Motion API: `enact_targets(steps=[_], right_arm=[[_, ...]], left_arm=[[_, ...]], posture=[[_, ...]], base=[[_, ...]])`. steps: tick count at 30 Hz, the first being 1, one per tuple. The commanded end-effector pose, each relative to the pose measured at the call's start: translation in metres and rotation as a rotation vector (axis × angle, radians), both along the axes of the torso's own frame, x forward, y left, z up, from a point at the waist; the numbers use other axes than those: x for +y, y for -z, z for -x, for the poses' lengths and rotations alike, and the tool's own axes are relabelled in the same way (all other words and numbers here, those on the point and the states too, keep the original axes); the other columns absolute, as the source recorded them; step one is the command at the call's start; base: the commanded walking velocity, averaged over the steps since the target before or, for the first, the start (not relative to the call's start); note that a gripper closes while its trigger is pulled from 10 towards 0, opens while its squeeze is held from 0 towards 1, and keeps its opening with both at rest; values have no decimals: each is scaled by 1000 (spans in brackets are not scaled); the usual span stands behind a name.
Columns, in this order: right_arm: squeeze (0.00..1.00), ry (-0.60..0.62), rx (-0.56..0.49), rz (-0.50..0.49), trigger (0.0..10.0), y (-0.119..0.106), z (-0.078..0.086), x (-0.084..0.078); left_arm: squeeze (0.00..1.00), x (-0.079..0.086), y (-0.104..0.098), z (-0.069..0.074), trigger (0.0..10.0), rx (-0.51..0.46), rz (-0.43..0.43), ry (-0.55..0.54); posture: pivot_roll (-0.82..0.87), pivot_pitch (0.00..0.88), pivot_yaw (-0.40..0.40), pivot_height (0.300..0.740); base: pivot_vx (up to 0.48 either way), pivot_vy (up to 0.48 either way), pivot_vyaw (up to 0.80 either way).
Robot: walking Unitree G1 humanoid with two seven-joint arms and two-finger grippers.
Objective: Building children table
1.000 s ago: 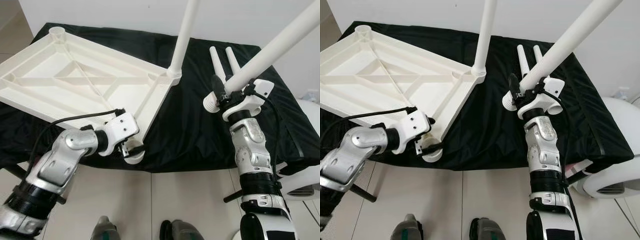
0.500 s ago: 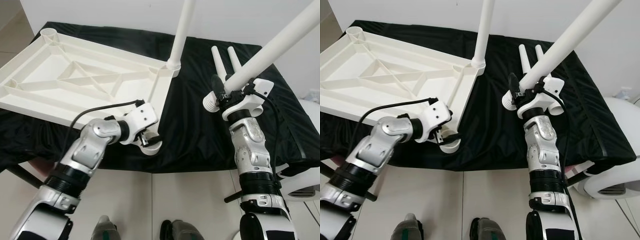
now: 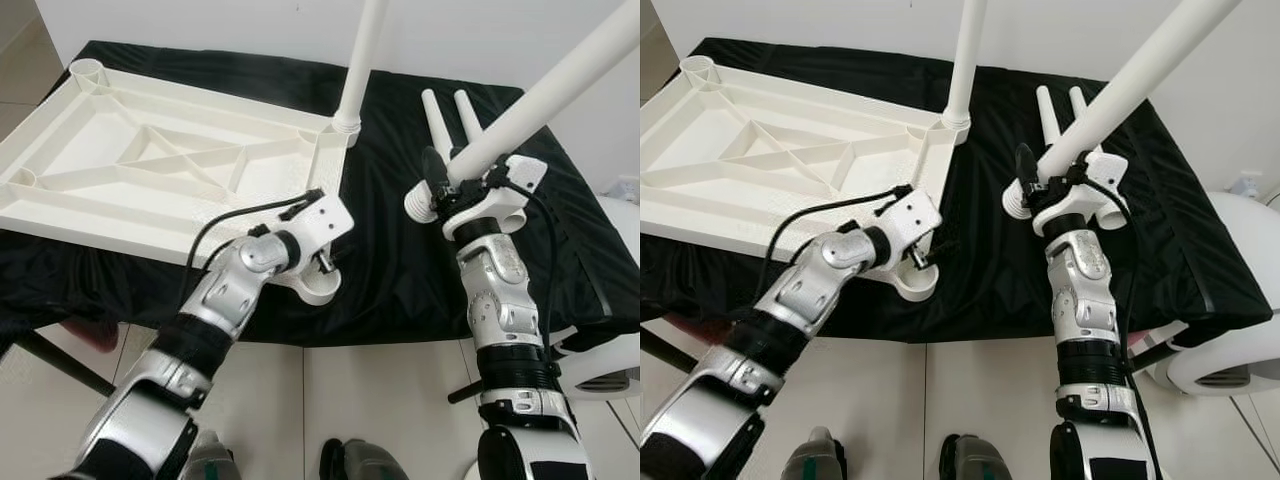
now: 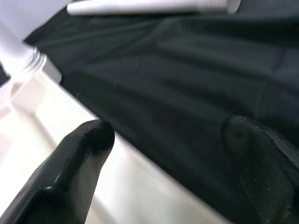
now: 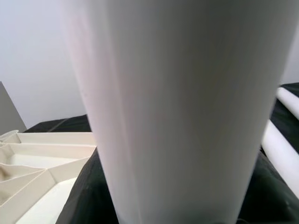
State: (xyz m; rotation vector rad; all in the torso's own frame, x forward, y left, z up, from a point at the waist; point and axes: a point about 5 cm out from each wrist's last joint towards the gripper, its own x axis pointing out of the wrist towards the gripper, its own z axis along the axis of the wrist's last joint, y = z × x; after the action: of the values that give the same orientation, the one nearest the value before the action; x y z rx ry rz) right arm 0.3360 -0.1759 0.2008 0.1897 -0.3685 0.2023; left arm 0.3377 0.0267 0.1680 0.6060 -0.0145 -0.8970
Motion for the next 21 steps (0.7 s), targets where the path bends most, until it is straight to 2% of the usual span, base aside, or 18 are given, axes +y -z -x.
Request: enact_targets(steps=[1, 4, 6, 7, 10, 13, 15, 16, 17, 19, 20, 21], right_arm=[[0, 3, -20, -5, 10000, -6, 1, -1], [0, 1, -15, -1, 10000, -4, 3, -1], [0, 0, -14, -1, 10000, -4, 3, -1], [0, 2, -13, -1, 10000, -3, 3, 0], [0, 2, -13, -1, 10000, -3, 4, 0], [0, 3, -7, -2, 10000, 0, 4, 0], [0, 3, -7, -2, 10000, 0, 4, 0], [0, 2, -3, -3, 10000, 1, 5, 0], [0, 2, -3, -3, 10000, 1, 5, 0], [0, -1, 1, -1, 10000, 2, 5, 0], [0, -2, 3, -1, 10000, 3, 5, 0], [0, -2, 3, -1, 10000, 3, 5, 0]], left_arm=[[0, -4, -4, -4, 10000, -62, 20, -64], [0, 2, -23, -5, 10000, -56, 120, -30], [0, 4, -25, -5, 10000, -61, 139, -29], [0, 16, -30, -5, 10000, -74, 154, -23], [0, 22, -33, -5, 10000, -83, 157, -19], [0, 50, -34, -1, 10000, -82, 148, 4], [0, 50, -34, -1, 10000, -82, 148, 4], [0, 66, -24, 12, 10000, -44, 103, 82], [0, 66, -24, 12, 10000, -44, 103, 82], [0, 79, -2, 33, 10000, 161, 54, 207], [0, 83, 3, 42, 10000, 198, 32, 264], [0, 83, 3, 42, 10000, 198, 32, 264]], posture=[[-22, 95, -80, 740], [-17, 98, -76, 740], [-17, 98, -76, 740], [-9, 95, -72, 740], [-4, 95, -71, 740], [9, 92, -66, 740], [9, 92, -66, 740], [18, 90, -66, 740], [18, 90, -66, 740], [29, 88, -69, 740], [32, 85, -70, 740], [32, 85, -70, 740]], base=[[0, 0, 0], [0, 0, 0], [0, 0, 0], [0, 0, 0], [0, 0, 0], [0, 0, 0], [0, 0, 0], [0, 0, 0], [0, 0, 0], [0, 0, 0], [0, 0, 0], [0, 0, 0]])
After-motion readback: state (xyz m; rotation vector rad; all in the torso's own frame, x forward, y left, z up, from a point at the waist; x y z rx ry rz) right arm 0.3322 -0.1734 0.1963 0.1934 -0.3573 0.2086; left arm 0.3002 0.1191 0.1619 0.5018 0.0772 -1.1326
